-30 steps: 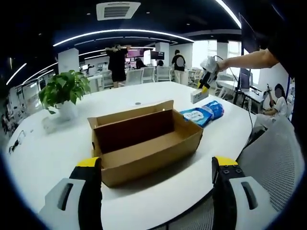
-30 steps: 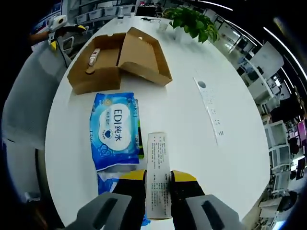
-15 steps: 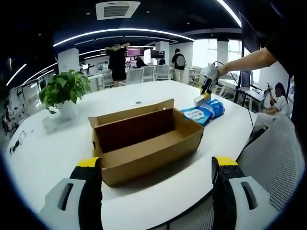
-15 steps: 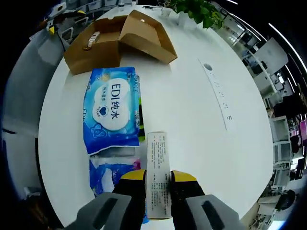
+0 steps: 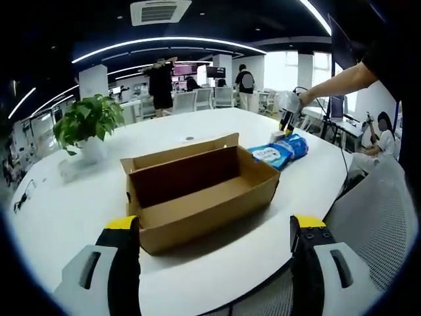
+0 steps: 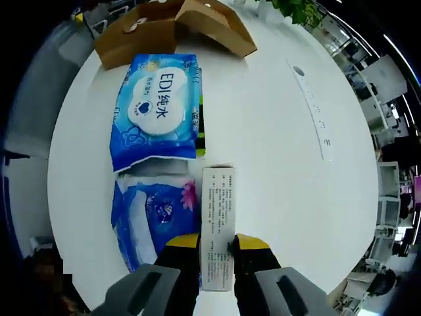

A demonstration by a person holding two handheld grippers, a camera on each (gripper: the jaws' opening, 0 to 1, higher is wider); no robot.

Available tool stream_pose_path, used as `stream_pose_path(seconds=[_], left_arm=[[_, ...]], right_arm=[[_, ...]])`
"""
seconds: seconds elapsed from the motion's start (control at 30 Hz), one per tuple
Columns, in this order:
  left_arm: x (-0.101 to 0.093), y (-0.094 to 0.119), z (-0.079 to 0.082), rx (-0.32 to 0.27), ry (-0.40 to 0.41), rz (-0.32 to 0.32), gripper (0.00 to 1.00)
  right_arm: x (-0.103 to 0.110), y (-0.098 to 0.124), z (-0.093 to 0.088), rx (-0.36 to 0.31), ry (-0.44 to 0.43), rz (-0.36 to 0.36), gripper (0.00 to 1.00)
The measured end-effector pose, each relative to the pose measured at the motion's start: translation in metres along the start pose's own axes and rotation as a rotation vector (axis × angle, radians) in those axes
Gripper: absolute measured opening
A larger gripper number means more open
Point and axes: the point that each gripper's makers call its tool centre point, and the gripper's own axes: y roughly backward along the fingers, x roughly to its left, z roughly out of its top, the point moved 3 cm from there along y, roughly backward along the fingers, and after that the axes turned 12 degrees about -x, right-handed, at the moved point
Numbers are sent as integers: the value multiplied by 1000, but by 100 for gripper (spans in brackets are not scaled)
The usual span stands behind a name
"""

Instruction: Operate the shoe box by opening the lid, removing the specified soft item, and placing it in the target area until the item is outside and the box remains undamaged.

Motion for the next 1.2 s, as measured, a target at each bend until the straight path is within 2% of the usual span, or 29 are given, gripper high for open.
stream_pose_path(seconds=[0.13, 0.3, 0.5, 0.6, 0.63, 0.8, 0.9, 0.93, 1.0, 1.2], left_arm=[[0, 0, 0, -1, -1, 3, 99], [-1, 0, 0, -1, -2, 2, 99], [-1, 0, 0, -1, -5, 1, 99], [0, 0, 0, -4, -5, 3, 98], [0, 0, 1, -6, -4, 1, 99], [-2, 0, 3, -14, -6, -12, 99], [-3, 0, 4, -19, -6, -17, 99], [-3, 0, 4, -20, -6, -20, 99], [-4, 0, 4, -21, -8, -26, 99], [-10, 0, 6, -21, -11, -59, 100]], right_arm=[[-1, 1, -1, -2, 2, -7, 15], [-6, 2, 0, 11, 57, -31, 15], [-8, 2, 3, 16, 53, -52, 16], [-16, 5, 3, 23, 54, -90, 17], [-15, 6, 5, -4, 2, -95, 18], [-20, 17, 12, -23, -16, -139, 23], [-20, 23, 16, -38, -44, -165, 30], [-21, 25, 17, -54, -72, -176, 33], [-18, 30, 23, -99, -188, -203, 38], [-13, 44, 37, -184, -311, -247, 48]])
